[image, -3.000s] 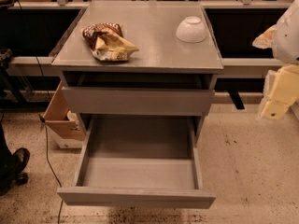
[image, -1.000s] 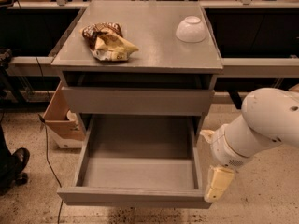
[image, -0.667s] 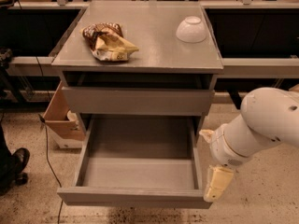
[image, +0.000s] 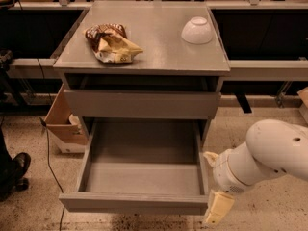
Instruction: Close middle drawer
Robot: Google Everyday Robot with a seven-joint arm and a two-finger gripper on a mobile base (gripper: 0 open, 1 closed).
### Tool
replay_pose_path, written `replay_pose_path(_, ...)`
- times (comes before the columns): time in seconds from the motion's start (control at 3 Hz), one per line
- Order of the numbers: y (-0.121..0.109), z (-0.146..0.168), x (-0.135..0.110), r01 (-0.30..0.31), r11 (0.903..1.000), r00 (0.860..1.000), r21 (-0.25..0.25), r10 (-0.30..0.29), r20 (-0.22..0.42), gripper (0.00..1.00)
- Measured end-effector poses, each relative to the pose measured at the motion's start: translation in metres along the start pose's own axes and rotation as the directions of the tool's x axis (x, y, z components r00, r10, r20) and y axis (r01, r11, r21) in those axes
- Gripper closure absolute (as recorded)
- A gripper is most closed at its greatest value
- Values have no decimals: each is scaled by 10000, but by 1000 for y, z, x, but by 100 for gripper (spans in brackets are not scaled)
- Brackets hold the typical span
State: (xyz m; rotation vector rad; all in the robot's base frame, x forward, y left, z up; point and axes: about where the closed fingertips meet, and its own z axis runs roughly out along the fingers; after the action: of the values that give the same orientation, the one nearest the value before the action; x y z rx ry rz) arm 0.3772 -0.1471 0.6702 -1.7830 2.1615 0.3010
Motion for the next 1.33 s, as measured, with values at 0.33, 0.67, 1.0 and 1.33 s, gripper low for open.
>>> replay_pose_path(0.33,20,36,13,-311,9994,9994,-182,308,-155,0)
replay_pose_path(0.67,34,61,22,-304,9994,9995,-145,302,-91,0)
replay_pose_path(1.0,32,92,22,-75,10000,9998,-24,75,203,0)
replay_pose_path(1.33,19,129,21,62,10000,9990,6,-62,446,0)
